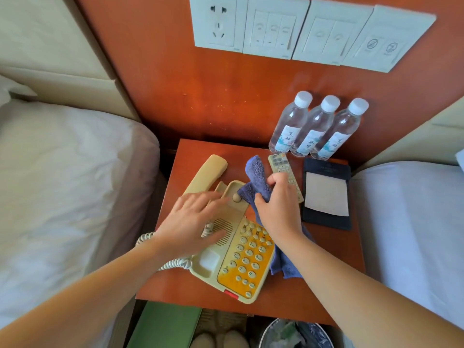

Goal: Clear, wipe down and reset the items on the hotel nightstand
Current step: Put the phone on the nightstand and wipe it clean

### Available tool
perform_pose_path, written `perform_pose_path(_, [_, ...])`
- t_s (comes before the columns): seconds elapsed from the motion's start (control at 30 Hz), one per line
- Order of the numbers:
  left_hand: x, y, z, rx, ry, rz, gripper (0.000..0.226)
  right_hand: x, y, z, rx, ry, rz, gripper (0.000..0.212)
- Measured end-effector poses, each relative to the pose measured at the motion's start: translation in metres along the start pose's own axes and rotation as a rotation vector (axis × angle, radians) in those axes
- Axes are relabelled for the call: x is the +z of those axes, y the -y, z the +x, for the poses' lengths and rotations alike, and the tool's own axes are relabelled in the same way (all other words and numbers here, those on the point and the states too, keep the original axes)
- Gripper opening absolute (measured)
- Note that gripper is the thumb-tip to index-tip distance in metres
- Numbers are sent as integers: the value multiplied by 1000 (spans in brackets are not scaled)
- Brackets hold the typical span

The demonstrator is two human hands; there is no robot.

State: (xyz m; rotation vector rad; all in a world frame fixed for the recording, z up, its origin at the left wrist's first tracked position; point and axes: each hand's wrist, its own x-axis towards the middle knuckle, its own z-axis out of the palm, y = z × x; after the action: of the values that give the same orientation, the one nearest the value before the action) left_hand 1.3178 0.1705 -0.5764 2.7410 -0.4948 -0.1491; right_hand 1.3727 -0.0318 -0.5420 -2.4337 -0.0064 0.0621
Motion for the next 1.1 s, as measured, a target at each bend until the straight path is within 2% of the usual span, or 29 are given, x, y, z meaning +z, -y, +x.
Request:
perform_pose_path(0.07, [2,-2,-4,26,167,142,88,4,0,-2,-33,-6,10,30])
perform_pose_path(0.13, [-1,3,-3,-21,258,202,96,7,0,-4,-100,34,-36,30])
perform_pose_path(0.27, [-15,10,-2,-1,399,246,88,16,-4,-10,-195,194,-233,46])
perform_pose_path(0.37, [-15,10,-4,2,403,216,81,27,-6,-16,-331,288,-442,51])
perform_pose_path(0.43, [-13,9,-6,16,417,229,83,35,-6,-21,-345,284,-474,51])
perform_pose_path(0.53, [-9,12,-6,43,467,295,96,46,-6,-25,-340,208,-489,49])
perform_pose_path(0.63, [-8,18,-4,75,504,329,118,48,0,-27,-320,160,-441,43])
perform_pose_path(0.7, [-6,21,-4,95,502,366,123,49,1,-38,-325,147,-408,45])
perform_pose_path(0.8, [-2,23,-6,106,461,386,123,50,-4,-62,-361,163,-408,59])
perform_pose_path(0.9, [-5,25,-5,121,491,393,136,50,-16,-83,-449,208,-419,51])
perform_pose_path(0.97, [-6,25,-4,130,494,393,143,45,-23,-92,-489,264,-472,56])
perform_pose_path(1.1, [-4,26,-5,135,518,389,145,42,-21,-54,-472,307,-608,67])
